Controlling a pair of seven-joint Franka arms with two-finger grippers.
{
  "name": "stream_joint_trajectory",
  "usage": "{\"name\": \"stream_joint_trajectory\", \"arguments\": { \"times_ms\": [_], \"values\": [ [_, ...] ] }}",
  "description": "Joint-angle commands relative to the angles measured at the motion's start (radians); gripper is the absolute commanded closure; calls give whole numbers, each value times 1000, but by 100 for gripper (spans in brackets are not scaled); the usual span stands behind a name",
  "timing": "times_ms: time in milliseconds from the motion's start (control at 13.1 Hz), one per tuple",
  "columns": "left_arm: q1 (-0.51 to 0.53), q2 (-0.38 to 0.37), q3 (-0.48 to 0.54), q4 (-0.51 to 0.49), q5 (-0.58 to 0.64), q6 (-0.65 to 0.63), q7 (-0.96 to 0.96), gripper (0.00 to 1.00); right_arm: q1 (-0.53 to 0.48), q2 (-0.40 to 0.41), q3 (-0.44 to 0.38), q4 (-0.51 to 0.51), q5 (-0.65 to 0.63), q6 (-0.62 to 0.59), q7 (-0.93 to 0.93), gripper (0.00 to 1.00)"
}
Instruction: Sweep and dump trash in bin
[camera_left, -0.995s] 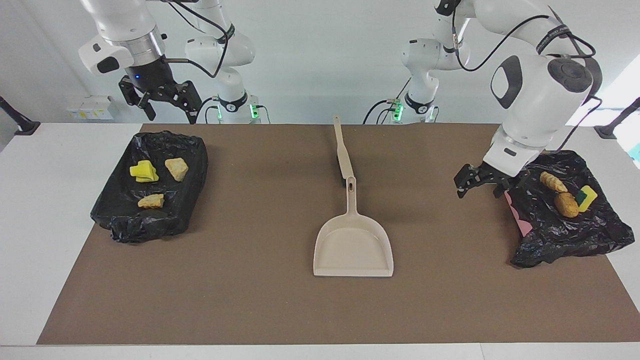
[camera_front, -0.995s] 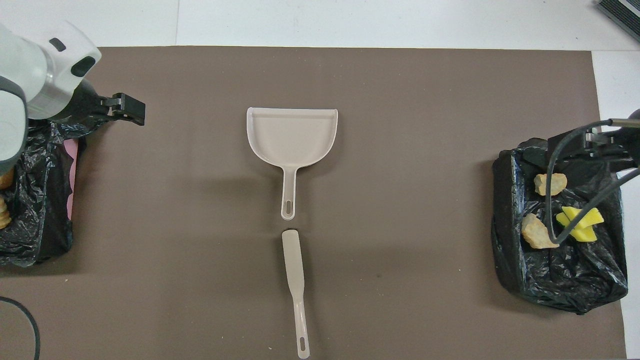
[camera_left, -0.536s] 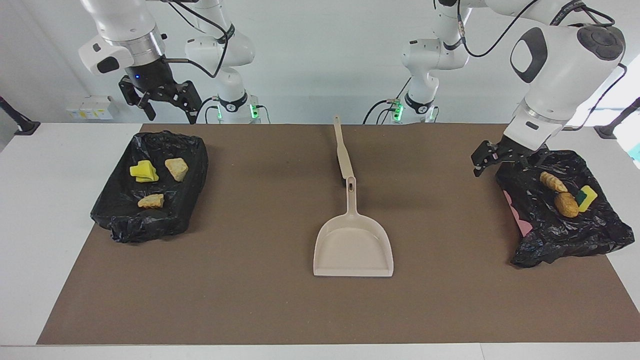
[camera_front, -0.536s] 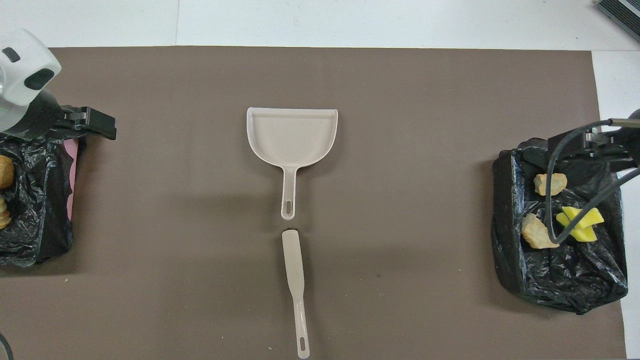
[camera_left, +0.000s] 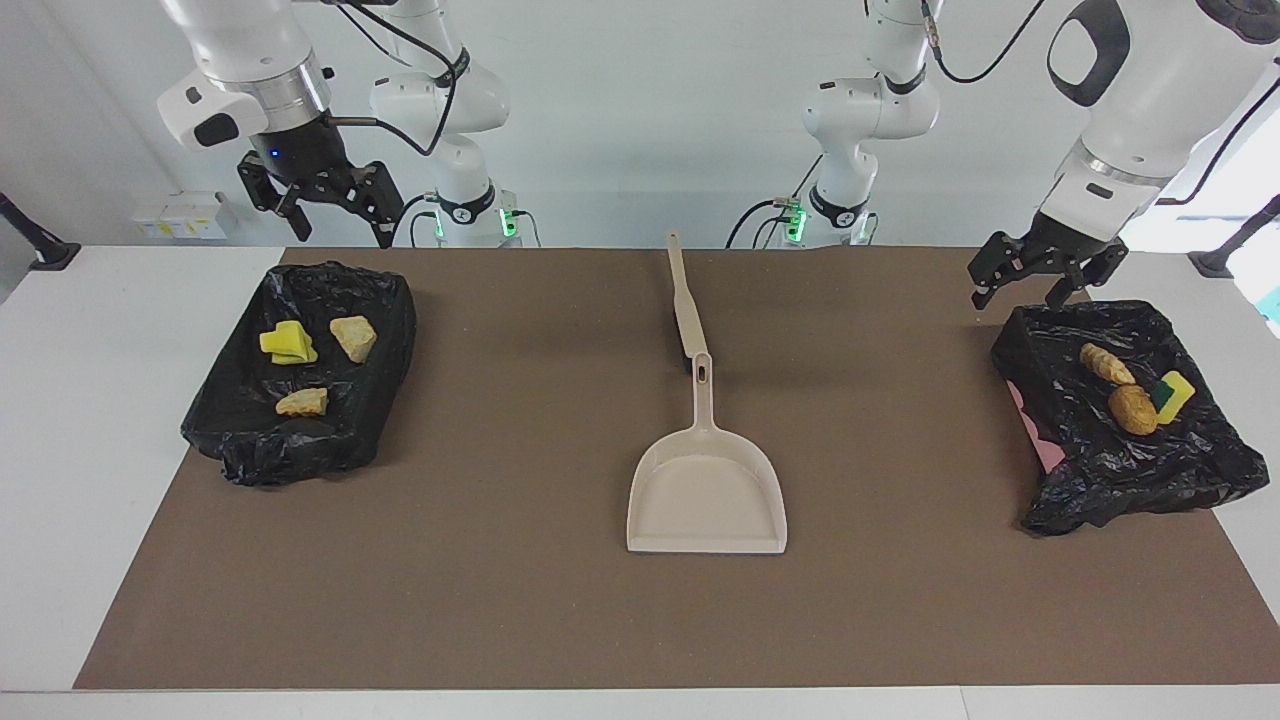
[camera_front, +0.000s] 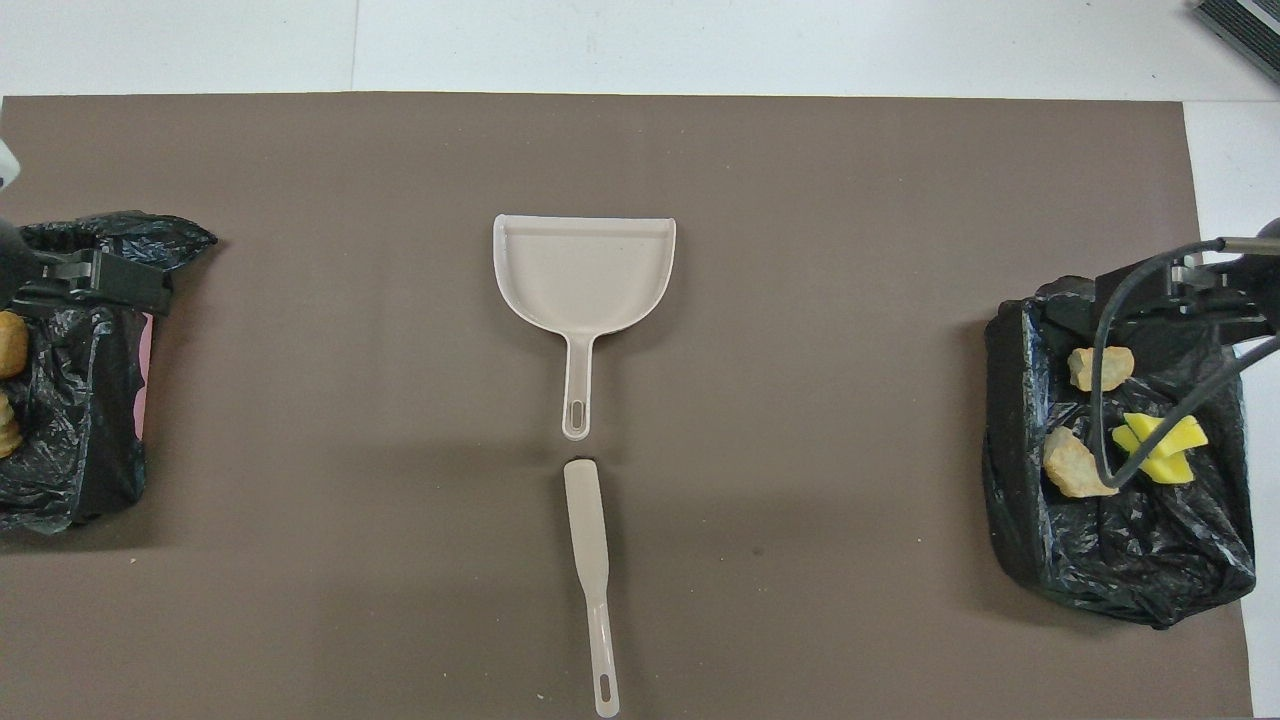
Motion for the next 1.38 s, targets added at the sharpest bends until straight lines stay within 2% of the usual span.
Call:
{"name": "stream_joint_trajectory", "arguments": {
  "times_ms": [0, 1301],
  "values": [
    [9, -10, -5, 28, 18, -66, 15, 0, -7, -11, 0, -16, -4, 5, -27, 0],
    [-4, -22, -7, 8, 17, -86, 14, 0, -7, -11, 0, -16, -4, 5, -27, 0]
  ]
}}
